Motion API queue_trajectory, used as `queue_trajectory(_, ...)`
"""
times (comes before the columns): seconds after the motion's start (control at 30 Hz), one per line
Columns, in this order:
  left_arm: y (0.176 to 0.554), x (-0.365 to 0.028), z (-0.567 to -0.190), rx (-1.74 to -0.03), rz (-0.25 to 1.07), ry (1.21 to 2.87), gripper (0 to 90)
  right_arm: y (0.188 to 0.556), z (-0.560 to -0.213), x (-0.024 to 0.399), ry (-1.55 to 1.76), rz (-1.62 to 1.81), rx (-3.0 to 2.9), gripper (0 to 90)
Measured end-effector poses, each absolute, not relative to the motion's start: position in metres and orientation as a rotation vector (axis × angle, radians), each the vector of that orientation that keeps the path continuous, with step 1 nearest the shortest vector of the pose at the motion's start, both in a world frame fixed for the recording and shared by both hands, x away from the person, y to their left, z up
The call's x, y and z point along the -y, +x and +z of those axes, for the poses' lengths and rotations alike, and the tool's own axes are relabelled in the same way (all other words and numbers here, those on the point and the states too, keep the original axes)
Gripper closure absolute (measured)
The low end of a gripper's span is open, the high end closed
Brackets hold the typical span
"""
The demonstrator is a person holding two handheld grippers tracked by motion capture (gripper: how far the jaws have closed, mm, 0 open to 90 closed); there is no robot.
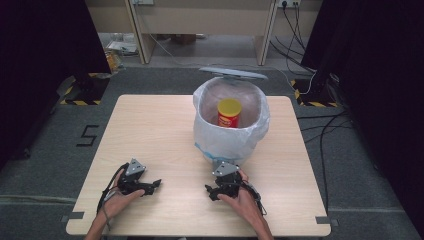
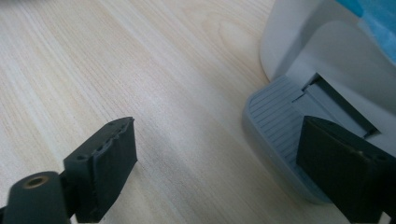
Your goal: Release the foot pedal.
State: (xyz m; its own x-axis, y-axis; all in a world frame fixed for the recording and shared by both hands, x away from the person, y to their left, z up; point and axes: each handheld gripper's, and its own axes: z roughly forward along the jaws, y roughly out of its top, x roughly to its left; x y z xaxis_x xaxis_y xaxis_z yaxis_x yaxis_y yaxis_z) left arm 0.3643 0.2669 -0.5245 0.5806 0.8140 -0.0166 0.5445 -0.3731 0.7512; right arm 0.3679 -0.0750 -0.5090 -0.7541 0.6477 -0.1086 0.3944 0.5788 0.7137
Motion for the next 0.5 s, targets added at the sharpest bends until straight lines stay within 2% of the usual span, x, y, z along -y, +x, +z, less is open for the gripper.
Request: queue_trajectory(0.5, 0.3644, -0.2670, -0.5245, -1.077, 0.465, 2.075, 15.0, 0.3635, -0.4998, 0.0833, 0.852, 1.063, -2.395, 15.5)
